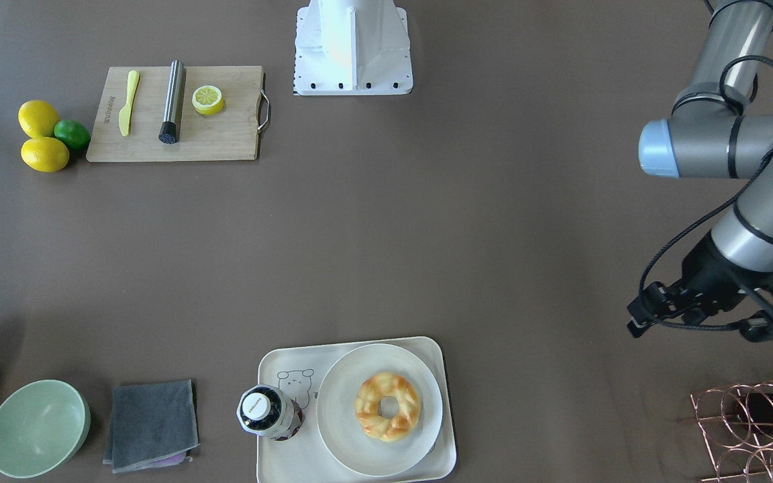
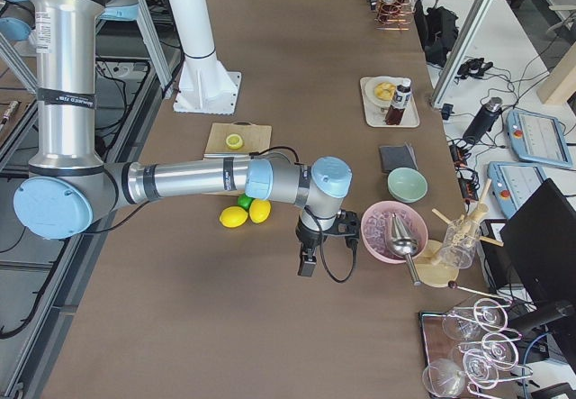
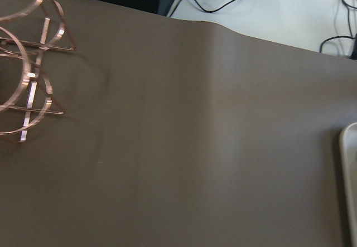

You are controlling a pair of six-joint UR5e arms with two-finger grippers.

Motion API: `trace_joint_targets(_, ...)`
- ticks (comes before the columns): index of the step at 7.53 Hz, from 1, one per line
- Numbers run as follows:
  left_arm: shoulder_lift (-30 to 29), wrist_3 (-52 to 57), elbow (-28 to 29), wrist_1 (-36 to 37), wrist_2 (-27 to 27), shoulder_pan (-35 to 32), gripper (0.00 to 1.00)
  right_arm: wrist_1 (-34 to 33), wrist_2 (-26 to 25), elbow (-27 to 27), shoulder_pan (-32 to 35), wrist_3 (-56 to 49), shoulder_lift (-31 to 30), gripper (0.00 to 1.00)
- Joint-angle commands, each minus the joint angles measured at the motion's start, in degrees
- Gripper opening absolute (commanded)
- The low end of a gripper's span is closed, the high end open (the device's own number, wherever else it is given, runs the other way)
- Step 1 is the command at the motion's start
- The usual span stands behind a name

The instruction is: Place donut on tray

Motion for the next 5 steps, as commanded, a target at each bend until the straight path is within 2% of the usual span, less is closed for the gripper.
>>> trace_joint_targets(1, 7.2, 20.0, -1.8, 8.1, -0.7, -8.7, 0.98, 1.7, -2.0, -2.7, 2.6, 0.5, 0.6, 1.0)
trace_joint_targets(5, 19.8, 42.8, -0.7, 7.3, -1.2, -20.8, 0.98, 1.8, 1.4, -4.9, 4.2, 0.7, 0.7, 1.0)
